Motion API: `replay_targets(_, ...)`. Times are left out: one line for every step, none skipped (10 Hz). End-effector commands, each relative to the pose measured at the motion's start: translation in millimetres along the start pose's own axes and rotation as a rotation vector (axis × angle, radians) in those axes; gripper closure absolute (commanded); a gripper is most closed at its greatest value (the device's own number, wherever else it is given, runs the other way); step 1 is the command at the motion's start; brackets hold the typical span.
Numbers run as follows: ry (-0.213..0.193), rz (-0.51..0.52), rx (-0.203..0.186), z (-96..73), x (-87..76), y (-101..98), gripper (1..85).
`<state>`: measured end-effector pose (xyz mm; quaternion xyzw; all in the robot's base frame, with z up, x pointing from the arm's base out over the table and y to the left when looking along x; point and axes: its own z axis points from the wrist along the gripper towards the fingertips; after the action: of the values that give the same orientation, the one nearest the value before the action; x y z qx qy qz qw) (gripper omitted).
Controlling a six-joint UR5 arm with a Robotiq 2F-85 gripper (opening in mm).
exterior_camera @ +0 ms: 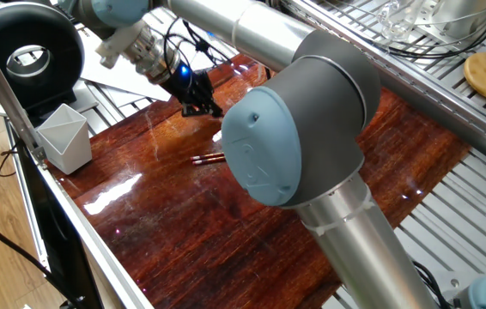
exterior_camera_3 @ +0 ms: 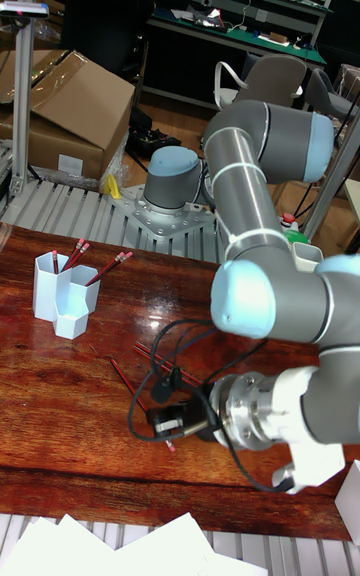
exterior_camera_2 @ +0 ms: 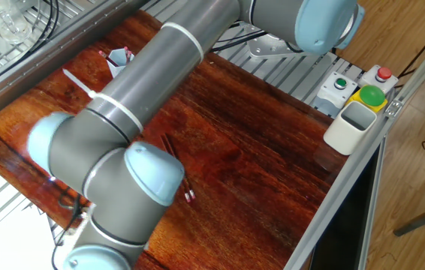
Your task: Put the pen into the pen holder
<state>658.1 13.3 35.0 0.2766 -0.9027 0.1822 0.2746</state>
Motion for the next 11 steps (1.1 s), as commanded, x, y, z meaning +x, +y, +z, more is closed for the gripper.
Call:
replay_targets(-0.021,-0.076,-0.001,-42.4,38.8,-33.7,84.7)
replay_targets(-0.036,-0.085,0.004,-56.2,53.5,-46.3,84.7)
replay_targets(-0.052,-0.081,0.011,-69.2,66.9,-55.8,84.7)
replay_targets(-0.065,-0.065,0.046,-77.5,78.4,-68.7,84.7)
replay_targets(-0.091,-0.043,0.054,-78.2,71.7,-70.8,84.7)
replay_targets(-0.123,-0.039,0.031,-78.8,63.6,-64.7,84.7)
replay_targets(-0.169,-0.026,0.007,-80.4,51.9,-58.5,84.7)
replay_targets(-0.213,0.003,0.014,-82.6,40.8,-61.0,84.7)
replay_targets(-0.262,0.038,0.036,-85.7,28.7,-67.8,84.7)
replay_targets(-0.308,0.07,0.027,-89.0,17.3,-67.0,84.7)
replay_targets(-0.314,0.09,0.026,-89.5,15.8,-67.6,84.7)
